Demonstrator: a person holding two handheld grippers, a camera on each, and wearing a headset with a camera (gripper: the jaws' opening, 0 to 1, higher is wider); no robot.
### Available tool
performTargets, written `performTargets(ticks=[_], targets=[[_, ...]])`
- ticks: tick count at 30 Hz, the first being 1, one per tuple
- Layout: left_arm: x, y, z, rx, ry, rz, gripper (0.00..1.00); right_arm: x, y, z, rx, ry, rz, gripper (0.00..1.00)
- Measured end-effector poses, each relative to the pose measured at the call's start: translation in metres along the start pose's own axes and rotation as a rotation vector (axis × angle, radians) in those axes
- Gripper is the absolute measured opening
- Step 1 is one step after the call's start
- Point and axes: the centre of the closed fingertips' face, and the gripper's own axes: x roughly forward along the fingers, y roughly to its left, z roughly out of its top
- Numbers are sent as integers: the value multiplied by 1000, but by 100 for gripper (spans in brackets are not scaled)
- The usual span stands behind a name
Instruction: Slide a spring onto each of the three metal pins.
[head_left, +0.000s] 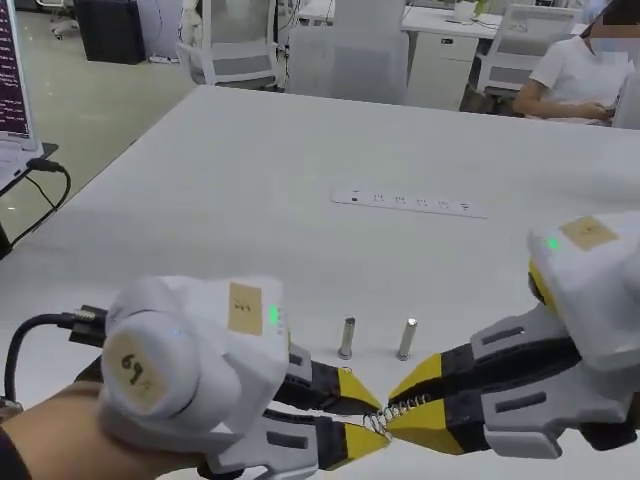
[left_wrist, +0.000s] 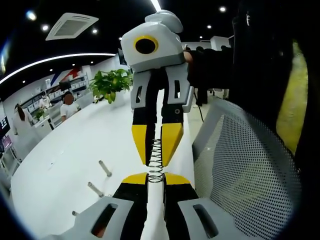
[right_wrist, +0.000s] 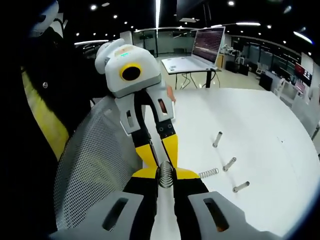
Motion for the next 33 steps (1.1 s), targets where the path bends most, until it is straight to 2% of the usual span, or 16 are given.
performTargets(ticks=[8,13,19,22,25,33], targets=[[6,2,-5,3,39,3,3,9,-2,-4,-75,147,15,8],[10,2,-11,2,63,-3,4,15,-4,-8,-119,213,17,8],[12,7,-17,-20,76,2,6,19,-11,-11,-134,245,6,8],[12,11,-24,-41,97,12,9,20,-14,-13,-132,250,5,8],[10,14,-28,-59,101,21,13,21,-17,-15,-125,252,0,8],[-3,27,-43,-120,103,54,18,18,-25,-18,-106,250,-10,8]])
